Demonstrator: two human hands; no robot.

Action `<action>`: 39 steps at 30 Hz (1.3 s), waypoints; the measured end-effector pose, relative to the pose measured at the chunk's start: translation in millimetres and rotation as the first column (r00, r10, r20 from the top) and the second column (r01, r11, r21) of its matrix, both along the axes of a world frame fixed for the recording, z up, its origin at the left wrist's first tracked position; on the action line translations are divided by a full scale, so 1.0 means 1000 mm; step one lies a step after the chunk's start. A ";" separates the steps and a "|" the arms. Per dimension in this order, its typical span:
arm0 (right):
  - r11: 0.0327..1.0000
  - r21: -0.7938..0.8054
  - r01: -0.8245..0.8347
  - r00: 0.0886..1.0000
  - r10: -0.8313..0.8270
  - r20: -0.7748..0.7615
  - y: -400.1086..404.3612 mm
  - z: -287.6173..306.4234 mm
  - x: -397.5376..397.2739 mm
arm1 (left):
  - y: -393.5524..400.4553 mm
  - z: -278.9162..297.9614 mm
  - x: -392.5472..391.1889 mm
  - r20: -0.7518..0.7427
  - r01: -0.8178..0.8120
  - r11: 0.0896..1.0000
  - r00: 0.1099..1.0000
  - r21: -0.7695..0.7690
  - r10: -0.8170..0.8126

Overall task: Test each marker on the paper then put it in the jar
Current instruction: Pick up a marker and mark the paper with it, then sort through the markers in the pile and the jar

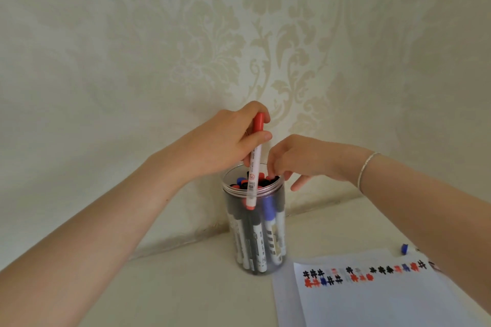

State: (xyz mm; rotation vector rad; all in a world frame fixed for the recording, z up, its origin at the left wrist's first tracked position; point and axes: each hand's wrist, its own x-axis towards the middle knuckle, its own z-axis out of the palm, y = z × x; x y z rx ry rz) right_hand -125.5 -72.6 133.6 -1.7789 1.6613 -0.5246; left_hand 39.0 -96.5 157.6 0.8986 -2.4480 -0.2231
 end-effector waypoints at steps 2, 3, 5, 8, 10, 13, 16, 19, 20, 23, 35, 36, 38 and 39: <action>0.996 0.059 -0.068 0.987 0.075 -0.142 0.000 0.001 0.005 | 0.000 0.000 0.002 -0.008 0.003 1.000 1.000 0.005 -0.003; 0.990 0.100 -0.094 0.978 0.111 -0.177 -0.001 0.001 0.006 | 0.000 -0.001 0.003 -0.013 0.004 1.000 1.000 0.004 -0.004; 0.981 0.151 -0.121 0.969 0.150 -0.196 -0.002 0.002 0.008 | -0.001 -0.001 0.004 -0.046 0.010 1.000 0.999 -0.013 -0.010; 0.978 0.161 -0.130 0.970 0.158 -0.183 -0.005 0.003 0.007 | -0.004 -0.006 0.004 -0.194 0.032 0.999 0.980 -0.023 -0.036; 0.973 0.180 -0.144 0.973 0.172 -0.154 -0.005 0.002 0.005 | -0.006 -0.010 0.004 -0.257 0.042 0.999 0.965 0.002 -0.041; 0.974 0.177 -0.141 0.982 0.160 -0.099 -0.005 0.000 0.002 | -0.005 -0.015 0.004 -0.327 0.076 0.991 0.944 0.110 -0.036; 0.981 0.149 -0.123 0.987 0.137 -0.088 -0.004 0.001 0.000 | -0.002 -0.024 0.004 -0.243 0.066 0.988 0.970 0.142 -0.029; 0.983 0.134 -0.125 0.985 0.139 -0.103 -0.003 0.001 0.002 | 0.001 -0.036 0.002 -0.073 0.055 0.994 0.996 0.091 -0.048; 0.984 0.128 -0.122 0.983 0.137 -0.119 -0.004 0.000 0.002 | 0.001 -0.039 0.002 -0.028 0.057 0.996 0.998 0.072 -0.055; 0.986 0.121 -0.114 0.985 0.129 -0.119 -0.004 -0.002 0.001 | 0.000 -0.041 0.004 -0.022 0.066 0.995 0.998 0.074 -0.065; 0.894 0.318 -0.315 0.889 0.159 0.430 0.002 -0.002 -0.030 | 0.001 -0.025 0.005 0.045 0.036 0.916 0.997 0.398 -0.058; 0.895 0.308 -0.322 0.889 0.174 0.424 0.003 -0.004 -0.031 | 0.001 -0.024 0.003 0.073 0.032 0.913 0.995 0.407 -0.067; 0.923 0.259 -0.285 0.920 0.186 0.346 0.005 -0.012 -0.028 | 0.000 -0.019 0.000 0.170 -0.004 0.903 0.983 0.430 -0.077; 0.938 0.230 -0.259 0.931 0.179 0.317 0.007 -0.015 -0.025 | -0.001 -0.016 -0.002 0.234 -0.028 0.903 0.969 0.429 -0.082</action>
